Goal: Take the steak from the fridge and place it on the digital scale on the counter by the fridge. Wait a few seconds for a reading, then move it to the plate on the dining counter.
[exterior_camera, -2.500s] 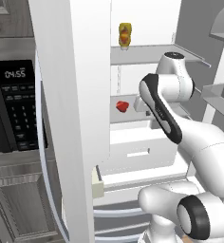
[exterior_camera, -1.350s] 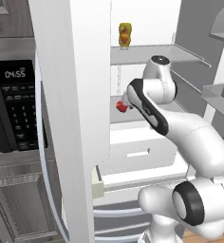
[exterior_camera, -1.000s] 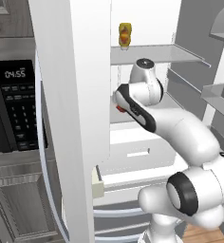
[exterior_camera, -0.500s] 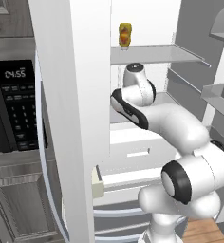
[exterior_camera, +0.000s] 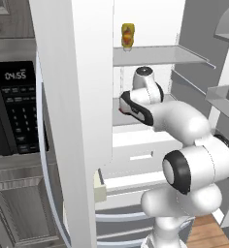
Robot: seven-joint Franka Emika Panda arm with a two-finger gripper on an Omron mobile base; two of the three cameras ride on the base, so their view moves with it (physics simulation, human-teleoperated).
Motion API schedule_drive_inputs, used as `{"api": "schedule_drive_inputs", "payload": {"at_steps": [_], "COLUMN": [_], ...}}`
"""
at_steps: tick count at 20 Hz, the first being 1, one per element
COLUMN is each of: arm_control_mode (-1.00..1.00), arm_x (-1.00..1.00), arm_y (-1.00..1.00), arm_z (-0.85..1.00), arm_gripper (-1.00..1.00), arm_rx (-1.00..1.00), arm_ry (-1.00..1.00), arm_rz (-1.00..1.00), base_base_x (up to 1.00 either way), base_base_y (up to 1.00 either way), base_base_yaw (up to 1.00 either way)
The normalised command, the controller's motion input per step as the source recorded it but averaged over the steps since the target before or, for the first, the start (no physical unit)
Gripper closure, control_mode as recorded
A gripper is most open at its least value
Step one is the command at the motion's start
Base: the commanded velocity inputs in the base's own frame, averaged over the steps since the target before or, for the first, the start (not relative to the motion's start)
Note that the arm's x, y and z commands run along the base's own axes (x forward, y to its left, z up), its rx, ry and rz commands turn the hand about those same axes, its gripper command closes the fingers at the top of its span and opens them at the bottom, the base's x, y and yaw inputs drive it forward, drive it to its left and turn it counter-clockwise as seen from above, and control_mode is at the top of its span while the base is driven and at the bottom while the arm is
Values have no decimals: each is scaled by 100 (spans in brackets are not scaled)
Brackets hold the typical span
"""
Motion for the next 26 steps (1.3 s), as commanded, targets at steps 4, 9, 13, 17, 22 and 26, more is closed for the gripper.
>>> {"api": "schedule_drive_inputs", "payload": {"at_steps": [4, 9, 13, 17, 22, 26], "arm_control_mode": [-100, -100, -100, -100, -100, -100], "arm_x": [17, 0, 1, 11, 39, 62], "arm_y": [0, 4, 0, 0, 1, 12], "arm_z": [-27, -22, -3, 0, -4, -21], "arm_gripper": [-100, -100, -100, -100, -100, -100], "arm_rx": [1, 14, 10, 0, 0, 0], "arm_ry": [0, 0, 0, 0, 0, 0], "arm_rz": [5, 11, 8, 2, 0, 0], "base_base_x": [0, 0, 0, 0, 0, 0], "base_base_y": [0, 0, 0, 0, 0, 0], "base_base_yaw": [0, 0, 0, 0, 0, 0]}}
